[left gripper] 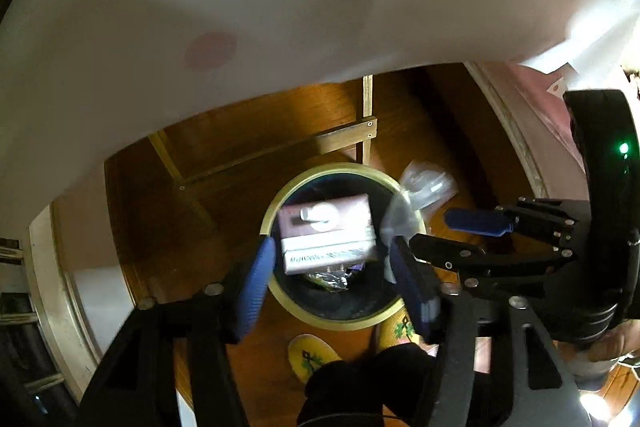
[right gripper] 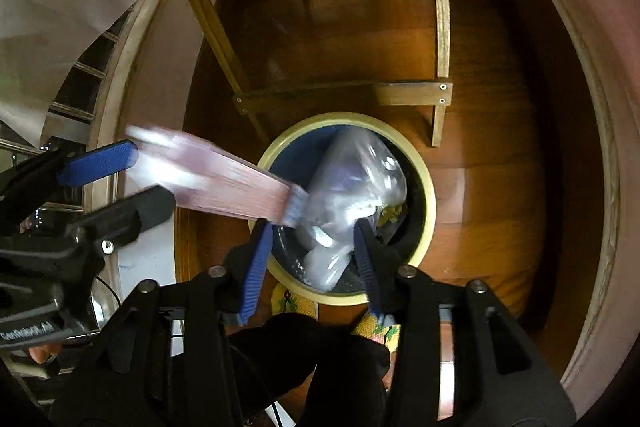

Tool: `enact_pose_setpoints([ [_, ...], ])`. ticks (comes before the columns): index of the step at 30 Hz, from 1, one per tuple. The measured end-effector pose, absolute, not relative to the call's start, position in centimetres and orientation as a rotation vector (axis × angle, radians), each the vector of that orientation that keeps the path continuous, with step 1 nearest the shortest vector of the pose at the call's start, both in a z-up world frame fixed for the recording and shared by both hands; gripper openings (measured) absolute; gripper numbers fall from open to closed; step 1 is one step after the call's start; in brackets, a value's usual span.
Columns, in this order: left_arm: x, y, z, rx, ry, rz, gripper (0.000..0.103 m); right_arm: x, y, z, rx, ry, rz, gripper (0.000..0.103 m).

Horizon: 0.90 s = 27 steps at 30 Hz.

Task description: Collect trash

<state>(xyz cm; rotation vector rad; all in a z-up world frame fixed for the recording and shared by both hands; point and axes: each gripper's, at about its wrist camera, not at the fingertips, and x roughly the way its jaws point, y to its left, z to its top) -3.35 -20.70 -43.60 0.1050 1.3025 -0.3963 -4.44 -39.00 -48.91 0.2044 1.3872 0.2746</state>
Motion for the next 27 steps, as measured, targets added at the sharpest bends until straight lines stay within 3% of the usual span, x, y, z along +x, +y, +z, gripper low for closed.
enact_pose_setpoints([
  [1,-3.5,-20.5,-43.6,0.101,1.298,-0.399,0.073,-4.5,-39.0,-48.8,0.202,1.381,0.277,0.053],
  [3,-3.8,-20.5,-43.3,0.095,1.298,-0.396,0.089,-4.8,-39.0,-48.6,0.202,1.376,0.277,0.055],
  [13,-3.8,-19.3,-38.9,0.049,1.257,-0.369,0.089,-5.7,-38.2,-45.0,0.206,1.328,0.261,0.055],
  [27,-4.6,-17.4,-27.0,-0.019,1.197,-0.304,0.089,-6.7,-37.3,-33.5,0.216,1.222,0.266,0.058],
])
